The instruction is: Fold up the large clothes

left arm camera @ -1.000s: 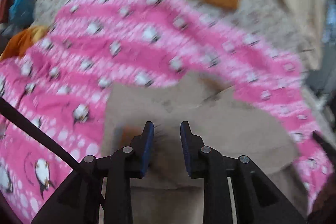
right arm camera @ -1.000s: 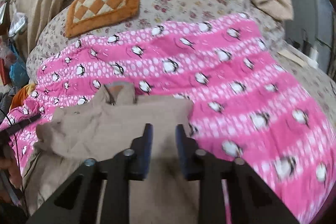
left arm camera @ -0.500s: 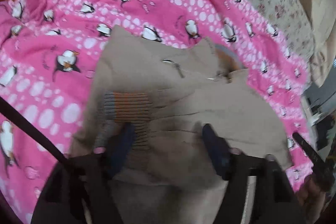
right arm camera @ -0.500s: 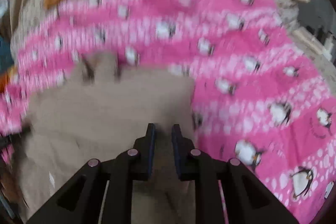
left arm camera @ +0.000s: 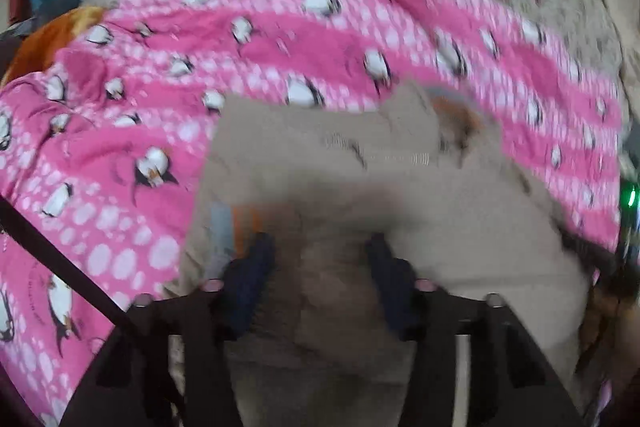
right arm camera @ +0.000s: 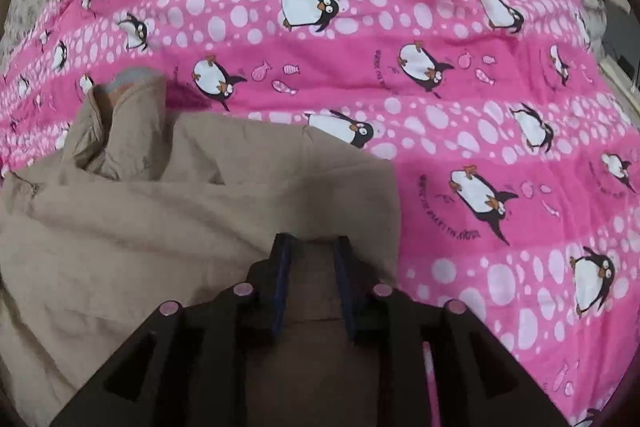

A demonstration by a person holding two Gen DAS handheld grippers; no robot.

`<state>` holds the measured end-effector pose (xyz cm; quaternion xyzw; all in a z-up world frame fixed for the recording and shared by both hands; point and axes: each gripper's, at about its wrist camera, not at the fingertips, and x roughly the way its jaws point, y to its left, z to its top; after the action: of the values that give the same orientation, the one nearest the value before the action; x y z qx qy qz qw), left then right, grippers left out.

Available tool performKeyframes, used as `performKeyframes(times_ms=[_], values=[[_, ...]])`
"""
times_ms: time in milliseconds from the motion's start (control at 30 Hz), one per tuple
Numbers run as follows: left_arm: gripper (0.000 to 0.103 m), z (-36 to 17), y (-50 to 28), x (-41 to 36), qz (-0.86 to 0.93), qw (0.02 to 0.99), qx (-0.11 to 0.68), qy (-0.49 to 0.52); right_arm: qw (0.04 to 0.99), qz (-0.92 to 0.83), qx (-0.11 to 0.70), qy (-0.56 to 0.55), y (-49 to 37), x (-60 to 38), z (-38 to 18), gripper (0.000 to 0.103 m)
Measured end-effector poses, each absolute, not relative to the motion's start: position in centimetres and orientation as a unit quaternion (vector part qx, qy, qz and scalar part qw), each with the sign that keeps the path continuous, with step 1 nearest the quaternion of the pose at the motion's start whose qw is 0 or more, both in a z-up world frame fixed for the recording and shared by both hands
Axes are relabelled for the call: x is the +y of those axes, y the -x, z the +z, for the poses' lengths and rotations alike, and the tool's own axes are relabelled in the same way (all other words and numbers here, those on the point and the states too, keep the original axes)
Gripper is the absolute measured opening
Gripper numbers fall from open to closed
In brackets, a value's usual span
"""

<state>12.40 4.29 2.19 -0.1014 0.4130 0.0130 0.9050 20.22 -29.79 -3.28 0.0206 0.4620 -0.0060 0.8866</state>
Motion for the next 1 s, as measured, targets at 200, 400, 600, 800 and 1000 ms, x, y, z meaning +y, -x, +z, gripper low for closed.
performKeyframes(times_ms=[200,400,600,800,1000], values=[[0.026,5.4,-11.9,2.4,-0.047,0.935,0.339,0.093,0.91,-0.034,0.413,-0.025,-18.0,-28.5,1.6,0.025],[0.025,0.4,-15.5,3.3,0.005,0.889,0.445,0.105,0.932,0.073,0.354,0.036,-15.8,-20.1,4.4,0.041],[0.025,-0.8,-15.2,2.1,0.009,0.897,0.437,0.059,0.889,0.117,0.442,0.027,-18.9,-18.1,-1.7,0.041],[0.029,-0.7,-14.9,1.7,0.008,0.897,0.438,0.052,0.896,0.103,0.431,0.027,-17.7,-18.9,0.2,0.042],[0.027,3.2,-12.5,1.0,-0.037,0.926,0.369,0.072,0.897,0.175,0.405,0.037,-13.9,-16.9,2.3,0.043]])
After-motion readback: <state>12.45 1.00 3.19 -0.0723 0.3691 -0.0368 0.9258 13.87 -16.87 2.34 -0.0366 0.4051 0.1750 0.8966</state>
